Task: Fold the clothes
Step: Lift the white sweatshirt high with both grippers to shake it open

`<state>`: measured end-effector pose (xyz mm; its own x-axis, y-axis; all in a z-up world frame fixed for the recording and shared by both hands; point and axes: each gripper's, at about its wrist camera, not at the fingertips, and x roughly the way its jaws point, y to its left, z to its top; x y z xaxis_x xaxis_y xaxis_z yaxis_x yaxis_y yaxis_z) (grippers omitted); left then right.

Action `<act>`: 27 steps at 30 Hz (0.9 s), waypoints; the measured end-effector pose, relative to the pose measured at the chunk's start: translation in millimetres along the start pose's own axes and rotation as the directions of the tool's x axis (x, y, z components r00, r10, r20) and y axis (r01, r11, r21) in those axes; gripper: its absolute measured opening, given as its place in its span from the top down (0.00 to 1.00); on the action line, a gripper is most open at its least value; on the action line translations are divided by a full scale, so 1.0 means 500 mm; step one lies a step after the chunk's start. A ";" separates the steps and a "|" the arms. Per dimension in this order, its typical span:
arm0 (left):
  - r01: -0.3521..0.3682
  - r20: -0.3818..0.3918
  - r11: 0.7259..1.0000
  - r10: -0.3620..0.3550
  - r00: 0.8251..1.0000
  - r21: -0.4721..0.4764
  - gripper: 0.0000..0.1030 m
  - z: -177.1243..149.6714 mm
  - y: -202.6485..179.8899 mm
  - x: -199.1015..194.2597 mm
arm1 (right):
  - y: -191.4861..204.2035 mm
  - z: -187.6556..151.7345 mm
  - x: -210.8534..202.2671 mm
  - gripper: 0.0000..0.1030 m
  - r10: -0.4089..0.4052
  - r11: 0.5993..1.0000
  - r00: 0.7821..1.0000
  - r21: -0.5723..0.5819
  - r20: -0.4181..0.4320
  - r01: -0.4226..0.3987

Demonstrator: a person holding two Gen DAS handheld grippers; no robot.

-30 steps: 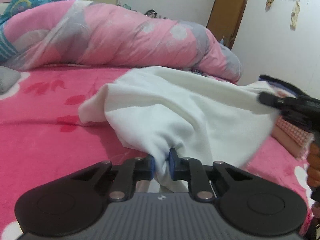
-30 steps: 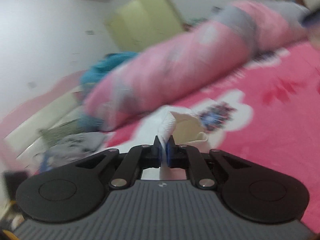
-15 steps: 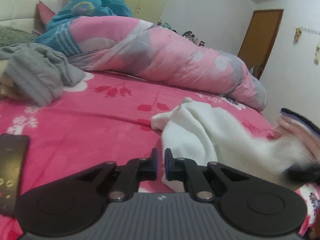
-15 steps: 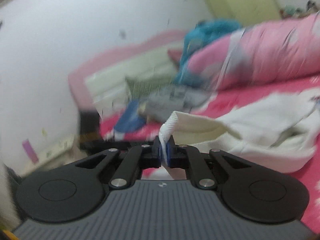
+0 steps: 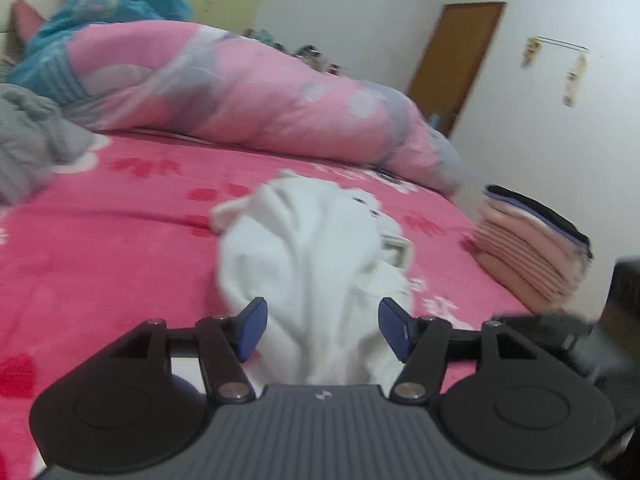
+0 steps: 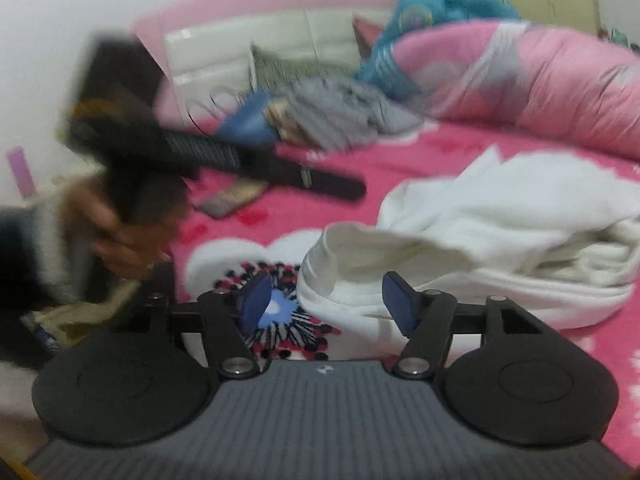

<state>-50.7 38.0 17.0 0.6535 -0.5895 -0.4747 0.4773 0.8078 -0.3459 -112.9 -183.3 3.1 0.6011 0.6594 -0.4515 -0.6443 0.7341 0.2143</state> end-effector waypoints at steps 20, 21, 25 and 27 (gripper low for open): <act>0.048 -0.126 0.999 -0.047 0.991 0.001 0.41 -0.071 0.008 0.076 | -0.478 0.073 0.167 0.94 -0.103 0.646 0.994 0.762 0.032 0.043; 0.048 -0.127 0.999 -0.048 0.991 0.001 0.41 -0.071 0.008 0.078 | -0.472 0.081 0.168 0.95 -0.093 0.650 0.993 0.760 0.069 0.009; 0.043 -0.120 0.999 -0.042 0.992 0.007 0.41 -0.068 0.001 0.084 | -0.444 0.146 0.136 0.96 -0.055 0.688 0.951 0.702 0.303 -0.184; 0.031 -0.113 0.999 -0.030 0.993 0.009 0.41 -0.065 -0.005 0.089 | -0.426 0.181 0.110 0.96 -0.047 0.704 0.918 0.666 0.393 -0.249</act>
<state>-42.0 9.9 -29.6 0.5684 -0.6098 -0.5523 0.5031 0.7888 -0.3531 100.1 -288.8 11.0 0.7683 0.6345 -0.0841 -0.2883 0.4604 0.8396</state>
